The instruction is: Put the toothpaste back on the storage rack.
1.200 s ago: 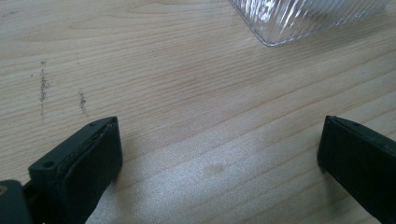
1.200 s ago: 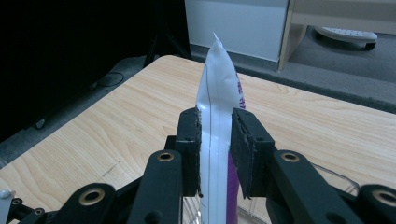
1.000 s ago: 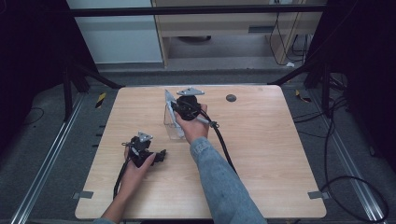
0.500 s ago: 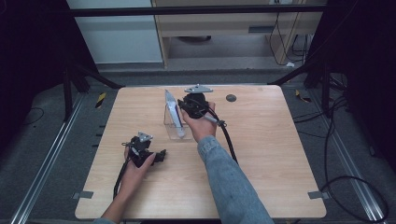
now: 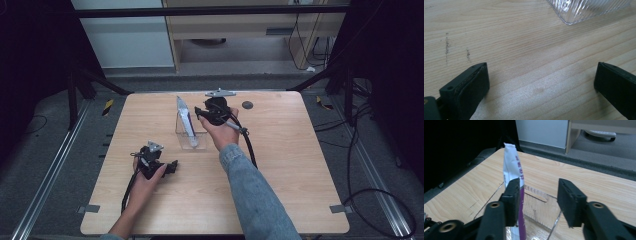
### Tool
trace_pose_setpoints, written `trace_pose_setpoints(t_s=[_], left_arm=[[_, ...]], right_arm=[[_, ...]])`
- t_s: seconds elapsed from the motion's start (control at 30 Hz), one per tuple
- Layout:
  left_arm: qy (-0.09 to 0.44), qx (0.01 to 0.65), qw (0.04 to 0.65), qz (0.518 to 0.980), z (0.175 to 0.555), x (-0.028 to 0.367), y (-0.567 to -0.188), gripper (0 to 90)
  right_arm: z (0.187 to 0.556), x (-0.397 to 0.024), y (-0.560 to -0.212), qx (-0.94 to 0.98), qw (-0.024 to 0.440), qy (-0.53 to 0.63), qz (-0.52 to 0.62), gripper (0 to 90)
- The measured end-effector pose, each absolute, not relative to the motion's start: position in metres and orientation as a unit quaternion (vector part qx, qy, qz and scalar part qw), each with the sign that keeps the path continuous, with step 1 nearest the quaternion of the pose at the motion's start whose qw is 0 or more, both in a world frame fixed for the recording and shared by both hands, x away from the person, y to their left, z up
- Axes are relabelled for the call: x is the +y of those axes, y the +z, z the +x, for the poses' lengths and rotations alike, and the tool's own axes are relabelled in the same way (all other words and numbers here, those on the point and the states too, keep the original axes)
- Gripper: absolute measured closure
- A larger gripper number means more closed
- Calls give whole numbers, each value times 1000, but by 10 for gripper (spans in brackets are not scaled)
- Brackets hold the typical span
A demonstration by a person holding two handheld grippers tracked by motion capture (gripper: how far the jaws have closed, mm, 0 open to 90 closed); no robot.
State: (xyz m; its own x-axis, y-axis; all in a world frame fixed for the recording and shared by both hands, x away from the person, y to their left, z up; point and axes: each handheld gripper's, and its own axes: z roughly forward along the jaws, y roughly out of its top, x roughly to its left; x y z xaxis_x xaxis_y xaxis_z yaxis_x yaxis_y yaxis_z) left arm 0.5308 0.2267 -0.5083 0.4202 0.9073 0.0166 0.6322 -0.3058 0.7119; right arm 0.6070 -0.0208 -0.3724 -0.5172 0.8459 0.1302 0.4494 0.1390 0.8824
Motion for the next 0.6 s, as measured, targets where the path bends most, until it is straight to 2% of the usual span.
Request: trace_pose_setpoints(t_s=[0.1, 0.4, 0.6], left_arm=[[214, 494, 321, 779, 531, 227, -508, 0], [214, 494, 321, 779, 531, 227, -508, 0], [214, 494, 321, 779, 531, 227, -508, 0]], right_arm=[[609, -27, -371, 721, 192, 486, 454, 396], [610, -41, -369, 730, 198, 483, 442, 200], [610, -45, -369, 748, 212, 464, 424, 124]])
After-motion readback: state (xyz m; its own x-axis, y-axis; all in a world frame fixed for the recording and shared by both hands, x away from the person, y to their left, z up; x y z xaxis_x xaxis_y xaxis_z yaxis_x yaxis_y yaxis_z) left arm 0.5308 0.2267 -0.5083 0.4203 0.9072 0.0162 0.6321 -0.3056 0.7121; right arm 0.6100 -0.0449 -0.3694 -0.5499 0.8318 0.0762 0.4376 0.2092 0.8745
